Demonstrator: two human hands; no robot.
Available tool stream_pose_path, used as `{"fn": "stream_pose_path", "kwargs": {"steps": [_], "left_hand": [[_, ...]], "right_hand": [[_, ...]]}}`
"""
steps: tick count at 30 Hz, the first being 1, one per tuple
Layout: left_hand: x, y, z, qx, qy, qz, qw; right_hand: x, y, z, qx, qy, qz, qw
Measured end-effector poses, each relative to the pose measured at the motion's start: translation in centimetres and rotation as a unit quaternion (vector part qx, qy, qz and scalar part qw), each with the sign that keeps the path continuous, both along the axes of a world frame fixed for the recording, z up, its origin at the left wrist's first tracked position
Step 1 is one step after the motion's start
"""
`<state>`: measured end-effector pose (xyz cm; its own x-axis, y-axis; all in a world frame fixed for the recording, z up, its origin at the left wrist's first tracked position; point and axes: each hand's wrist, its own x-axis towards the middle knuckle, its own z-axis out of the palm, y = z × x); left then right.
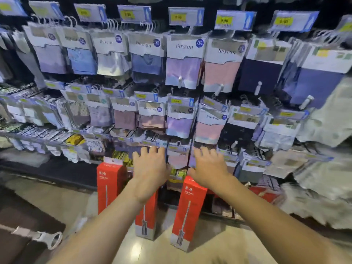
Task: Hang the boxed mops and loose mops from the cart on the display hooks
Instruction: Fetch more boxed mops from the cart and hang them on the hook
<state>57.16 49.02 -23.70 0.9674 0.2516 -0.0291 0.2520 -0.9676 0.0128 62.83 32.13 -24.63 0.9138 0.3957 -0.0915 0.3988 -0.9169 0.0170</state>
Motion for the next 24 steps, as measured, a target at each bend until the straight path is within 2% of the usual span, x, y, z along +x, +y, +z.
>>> {"fn": "stream_pose_path", "kwargs": {"steps": [7, 14, 24], "left_hand": [[9.0, 2.1, -6.3, -0.037, 0.061, -0.066, 0.995], [14.5, 0.9, -13.2, -0.040, 0.122, -0.119, 0.985], [21.2, -3.0, -26.8, -0.035, 0.190, -0.135, 0.972]], "right_hand": [[4.9, 0.3, -5.3, -0.028, 0.058, -0.082, 0.995], [8.7, -0.4, -11.9, -0.027, 0.118, -0.147, 0.982], [15.0, -3.2, -25.8, -0.013, 0.189, -0.186, 0.964]]}}
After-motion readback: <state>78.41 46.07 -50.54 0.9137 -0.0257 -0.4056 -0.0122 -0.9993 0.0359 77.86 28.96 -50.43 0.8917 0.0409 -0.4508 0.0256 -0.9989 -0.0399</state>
